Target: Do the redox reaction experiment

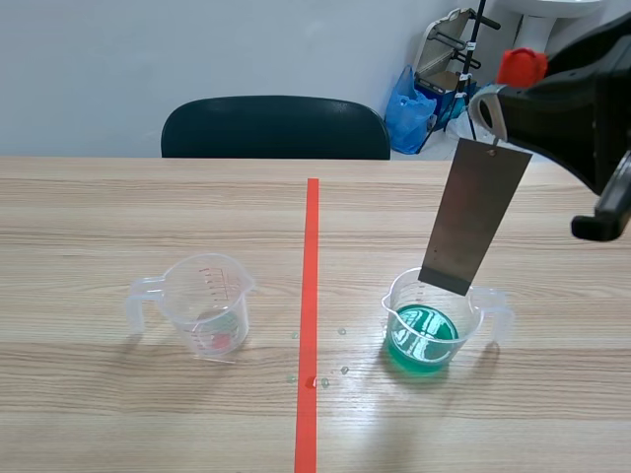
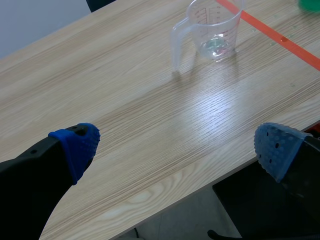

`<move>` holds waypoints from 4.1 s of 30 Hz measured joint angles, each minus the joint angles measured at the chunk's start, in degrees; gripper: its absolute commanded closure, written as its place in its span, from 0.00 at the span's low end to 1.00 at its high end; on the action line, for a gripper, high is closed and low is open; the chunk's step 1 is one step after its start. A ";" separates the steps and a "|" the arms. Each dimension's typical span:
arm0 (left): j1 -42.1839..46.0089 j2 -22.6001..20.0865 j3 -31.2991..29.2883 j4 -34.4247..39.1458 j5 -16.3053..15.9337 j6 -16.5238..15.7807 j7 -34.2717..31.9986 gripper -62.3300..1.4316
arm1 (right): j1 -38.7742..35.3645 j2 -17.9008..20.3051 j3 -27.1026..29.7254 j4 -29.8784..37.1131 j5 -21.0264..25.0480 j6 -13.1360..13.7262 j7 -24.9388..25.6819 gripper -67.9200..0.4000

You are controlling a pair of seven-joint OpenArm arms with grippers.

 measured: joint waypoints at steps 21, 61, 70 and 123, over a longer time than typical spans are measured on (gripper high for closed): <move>0.00 0.00 0.00 0.00 0.02 0.00 0.00 0.00 | 21.66 -1.53 -21.86 -2.49 0.20 -3.43 -2.89 0.99; 0.00 0.00 0.00 0.00 0.00 0.00 0.00 0.00 | 45.86 -27.04 -49.13 -25.62 -3.80 -5.18 -11.17 0.98; 0.00 0.00 0.00 0.00 0.02 0.00 0.00 0.00 | 45.83 -29.44 -50.03 -27.91 -6.73 -5.03 -11.61 0.98; 0.00 -0.02 0.00 0.00 0.02 0.00 0.00 0.00 | 45.81 -30.34 -50.01 -28.37 -6.75 -5.03 -11.76 0.99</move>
